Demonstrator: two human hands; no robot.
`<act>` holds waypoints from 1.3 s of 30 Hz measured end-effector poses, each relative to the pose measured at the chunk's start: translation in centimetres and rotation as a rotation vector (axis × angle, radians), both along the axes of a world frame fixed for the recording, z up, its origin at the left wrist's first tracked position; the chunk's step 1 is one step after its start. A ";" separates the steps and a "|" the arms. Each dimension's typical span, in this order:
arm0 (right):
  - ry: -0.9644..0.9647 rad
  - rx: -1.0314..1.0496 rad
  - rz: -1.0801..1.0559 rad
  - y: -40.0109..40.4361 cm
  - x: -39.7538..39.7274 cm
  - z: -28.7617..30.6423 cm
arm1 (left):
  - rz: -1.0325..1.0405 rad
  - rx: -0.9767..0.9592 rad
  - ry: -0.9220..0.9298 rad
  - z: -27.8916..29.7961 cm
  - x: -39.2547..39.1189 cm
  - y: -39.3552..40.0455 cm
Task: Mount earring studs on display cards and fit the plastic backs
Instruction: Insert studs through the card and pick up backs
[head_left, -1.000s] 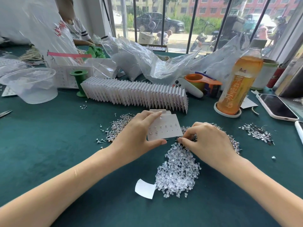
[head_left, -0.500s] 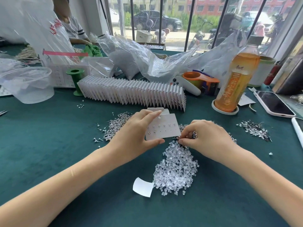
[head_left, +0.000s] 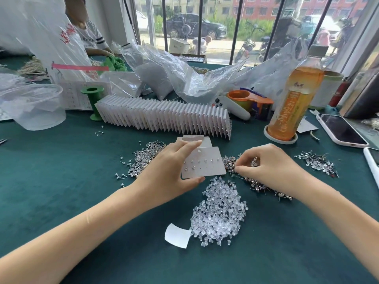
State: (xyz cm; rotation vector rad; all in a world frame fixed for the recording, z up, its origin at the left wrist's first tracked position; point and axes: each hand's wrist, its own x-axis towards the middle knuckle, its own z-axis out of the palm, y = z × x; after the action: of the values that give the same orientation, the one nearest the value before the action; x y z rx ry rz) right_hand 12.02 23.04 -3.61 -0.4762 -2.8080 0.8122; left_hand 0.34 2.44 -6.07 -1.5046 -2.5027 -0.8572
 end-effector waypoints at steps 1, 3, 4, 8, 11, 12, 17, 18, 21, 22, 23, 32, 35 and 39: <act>-0.034 0.033 0.009 0.0 0.0 -0.1 | -0.003 0.001 -0.005 -0.1 0.0 0.0; -0.097 0.107 0.029 -0.1 0.1 -0.2 | -0.006 0.009 -0.016 -0.2 -0.1 0.0; -0.119 0.147 0.041 -0.2 0.1 -0.2 | -0.004 0.012 -0.017 -0.2 -0.1 0.0; -0.109 0.252 0.052 0.0 0.3 -0.1 | 0.003 0.025 -0.014 -0.2 -0.3 0.0; -0.091 0.251 0.061 0.2 0.4 0.1 | 0.001 0.033 -0.008 -0.2 -0.3 0.0; -0.099 0.234 0.084 0.1 0.4 0.0 | 0.001 0.033 -0.004 -0.2 -0.3 0.0; -0.109 0.198 0.182 -0.5 0.3 -0.1 | -0.004 0.022 -0.004 -0.3 -0.2 0.0; -0.105 0.189 0.201 -0.5 0.4 -0.1 | -0.004 0.022 -0.007 -0.3 -0.2 0.0; -0.094 0.198 0.250 -0.6 0.4 -0.1 | -0.006 0.017 -0.009 -0.3 -0.2 -0.1; -0.086 0.214 0.256 -0.6 0.4 -0.2 | -0.007 0.014 -0.011 -0.3 -0.2 -0.1; -0.075 0.226 0.260 -0.6 0.4 -0.3 | -0.007 0.010 -0.013 -0.3 -0.2 -0.1; 0.127 0.054 0.217 0.3 0.6 0.6 | -0.023 -0.001 -0.056 -0.1 0.0 -0.1; 0.282 -0.108 0.192 -0.1 0.6 1.1 | -0.046 -0.018 -0.107 0.0 0.2 -0.1; 0.362 -0.052 0.220 -2.1 0.6 0.4 | -0.102 -0.006 -0.130 0.3 0.9 0.0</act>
State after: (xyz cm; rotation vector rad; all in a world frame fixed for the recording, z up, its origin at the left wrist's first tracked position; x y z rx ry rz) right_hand 12.65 20.93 -3.24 -0.0180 -2.5323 0.9107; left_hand 1.24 2.48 -5.73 -1.6412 -2.5381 -0.9942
